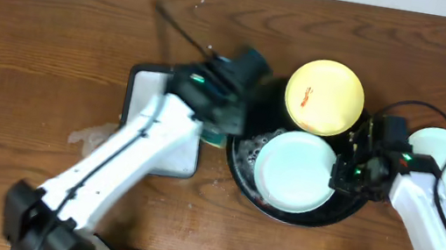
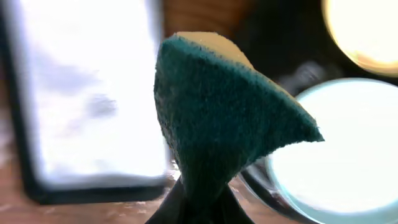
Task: Clean dirty plates on tray and stack at the side
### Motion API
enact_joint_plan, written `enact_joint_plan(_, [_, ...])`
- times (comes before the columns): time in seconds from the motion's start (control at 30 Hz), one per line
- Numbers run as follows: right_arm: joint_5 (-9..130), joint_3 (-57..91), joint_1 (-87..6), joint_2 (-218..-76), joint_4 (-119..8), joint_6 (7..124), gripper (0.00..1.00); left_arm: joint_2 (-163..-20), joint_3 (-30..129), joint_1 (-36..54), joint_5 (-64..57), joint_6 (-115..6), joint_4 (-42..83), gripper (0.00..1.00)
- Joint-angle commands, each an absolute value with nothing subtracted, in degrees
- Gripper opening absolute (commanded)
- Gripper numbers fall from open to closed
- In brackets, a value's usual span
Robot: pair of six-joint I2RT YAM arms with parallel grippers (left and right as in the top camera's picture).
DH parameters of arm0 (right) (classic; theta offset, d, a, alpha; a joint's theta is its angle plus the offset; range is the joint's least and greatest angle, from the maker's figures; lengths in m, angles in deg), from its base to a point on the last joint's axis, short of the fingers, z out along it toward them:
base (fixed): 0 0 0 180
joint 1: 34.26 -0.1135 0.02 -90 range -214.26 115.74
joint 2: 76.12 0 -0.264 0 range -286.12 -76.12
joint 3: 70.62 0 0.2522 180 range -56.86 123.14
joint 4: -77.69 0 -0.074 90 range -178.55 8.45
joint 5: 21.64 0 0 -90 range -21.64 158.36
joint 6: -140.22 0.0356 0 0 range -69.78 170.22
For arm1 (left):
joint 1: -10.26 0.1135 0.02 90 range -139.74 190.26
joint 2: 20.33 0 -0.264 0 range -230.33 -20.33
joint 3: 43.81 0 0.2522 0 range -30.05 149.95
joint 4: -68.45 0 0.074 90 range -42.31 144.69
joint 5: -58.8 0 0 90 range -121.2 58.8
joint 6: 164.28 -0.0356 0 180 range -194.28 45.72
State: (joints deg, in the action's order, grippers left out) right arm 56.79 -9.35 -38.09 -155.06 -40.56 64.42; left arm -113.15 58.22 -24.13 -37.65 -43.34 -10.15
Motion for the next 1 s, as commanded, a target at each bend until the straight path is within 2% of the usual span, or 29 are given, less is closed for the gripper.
enact_joint_plan(0.0, [62.19, -8.78, -40.08, -148.42, -39.23, 63.7, 0.01, -113.28, 57.45, -17.36, -42.16, -45.04, -11.31, 0.13])
enact_joint_plan(0.17, [74.93, -5.92, -46.18, -139.98, -35.8, 64.37, 0.01, -113.34, 49.52, -7.92, -38.7, -46.92, -7.36, 0.17])
enact_joint_plan(0.23, [79.65, -4.48, -48.87, -138.1, -34.18, 64.37, 0.01, -113.34, 46.35, -4.94, -34.53, -49.26, -4.51, 0.27])
enact_joint_plan(0.3, [82.86, -2.9, -51.45, -137.44, -32.98, 64.35, 0.01, -113.34, 44.6, -2.56, -30.81, -51.1, -2.9, 0.42])
enact_joint_plan(0.37, [86.64, -1.44, -53.9, -137.64, -32.3, 63.98, 0.01, -113.32, 44.32, -0.97, -29.24, -51.71, -2.59, 0.49])
enact_joint_plan(0.73, [106.25, 0.72, -67.88, -138.08, -34.75, 54.93, 0.01, -103.44, 44.32, 0.06, -25.11, -54.09, -2.2, 0.57])
enact_joint_plan(0.9, [115.5, 0.75, -75.93, -138.76, -34.62, 53.1, 0.01, -97.13, 44.32, 0.06, -25.09, -54.09, -2.63, 0.67])
enact_joint_plan(0.97, [119.1, 0.72, -78.86, -138.95, -34.53, 53.1, 0.01, -95.27, 44.32, 0.06, -25.15, -54.12, -3.18, 0.74])
